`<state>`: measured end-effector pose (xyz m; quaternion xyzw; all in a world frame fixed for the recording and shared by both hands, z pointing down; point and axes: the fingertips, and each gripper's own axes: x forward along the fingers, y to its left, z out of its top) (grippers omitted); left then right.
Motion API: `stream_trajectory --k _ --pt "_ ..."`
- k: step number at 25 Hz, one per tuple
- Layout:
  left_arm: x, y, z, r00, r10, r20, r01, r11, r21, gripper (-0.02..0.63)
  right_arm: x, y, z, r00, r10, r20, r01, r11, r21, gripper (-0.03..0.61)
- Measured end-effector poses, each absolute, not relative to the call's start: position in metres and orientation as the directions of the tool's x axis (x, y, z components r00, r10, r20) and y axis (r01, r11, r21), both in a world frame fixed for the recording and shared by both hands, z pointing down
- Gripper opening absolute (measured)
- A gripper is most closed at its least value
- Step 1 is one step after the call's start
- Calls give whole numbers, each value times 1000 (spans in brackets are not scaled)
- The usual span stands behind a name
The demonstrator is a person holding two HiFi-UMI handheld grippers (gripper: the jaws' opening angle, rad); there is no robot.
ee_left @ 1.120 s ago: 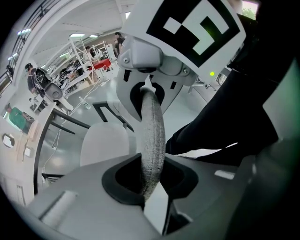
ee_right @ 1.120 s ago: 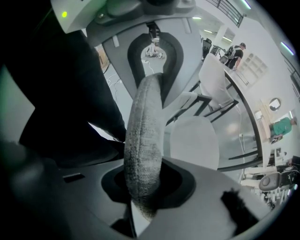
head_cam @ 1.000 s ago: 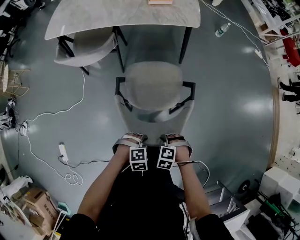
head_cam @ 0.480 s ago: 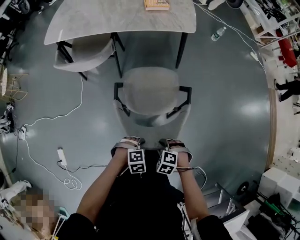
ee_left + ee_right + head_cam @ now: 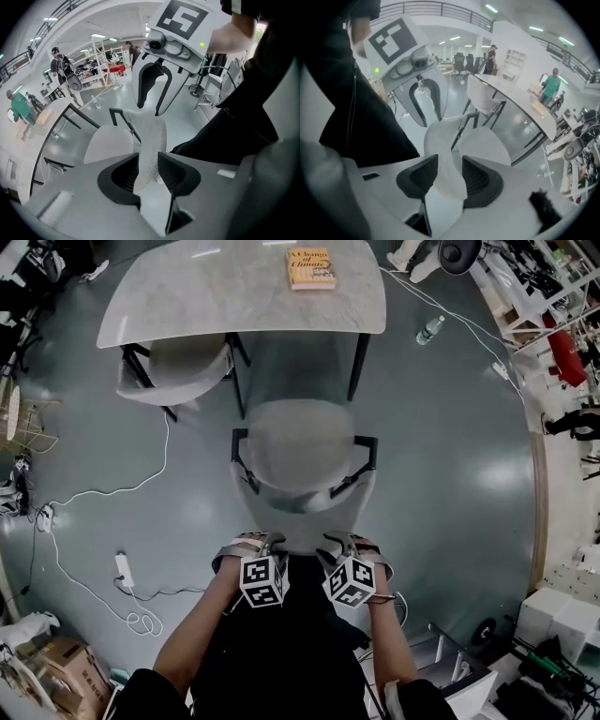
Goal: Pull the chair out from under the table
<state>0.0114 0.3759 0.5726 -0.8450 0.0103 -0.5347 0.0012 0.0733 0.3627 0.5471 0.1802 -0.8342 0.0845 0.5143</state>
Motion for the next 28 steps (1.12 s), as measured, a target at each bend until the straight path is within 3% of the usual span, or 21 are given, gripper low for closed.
stream_trajectory --k 3,4,7,11,17,23,28 --pt "14 355 543 484 -91 870 -87 -995 -55 137 69 331 506 -497 -323 805 -498 866 41 159" --pt "16 347 532 506 -125 853 -116 -990 -77 135 67 321 490 -528 -368 765 -538 842 33 119" --pt "23 322 492 560 -229 796 -201 -970 -138 51 69 291 441 -594 -513 619 -663 749 -16 59" --pt "34 302 445 617 -314 721 -282 -944 -170 38 85 266 384 -590 -660 464 -767 638 -68 18" --pt "36 273 401 733 -362 575 -494 -865 85 9 100 246 329 -531 -776 341 -839 538 -83 15" --pt "14 237 323 665 -656 358 -704 -710 9 8 113 237 281 -445 -869 214 -895 436 -93 15" --pt "10 234 285 633 -741 225 -756 -654 -28 8 115 239 277 -423 -887 185 -904 397 -159 15"
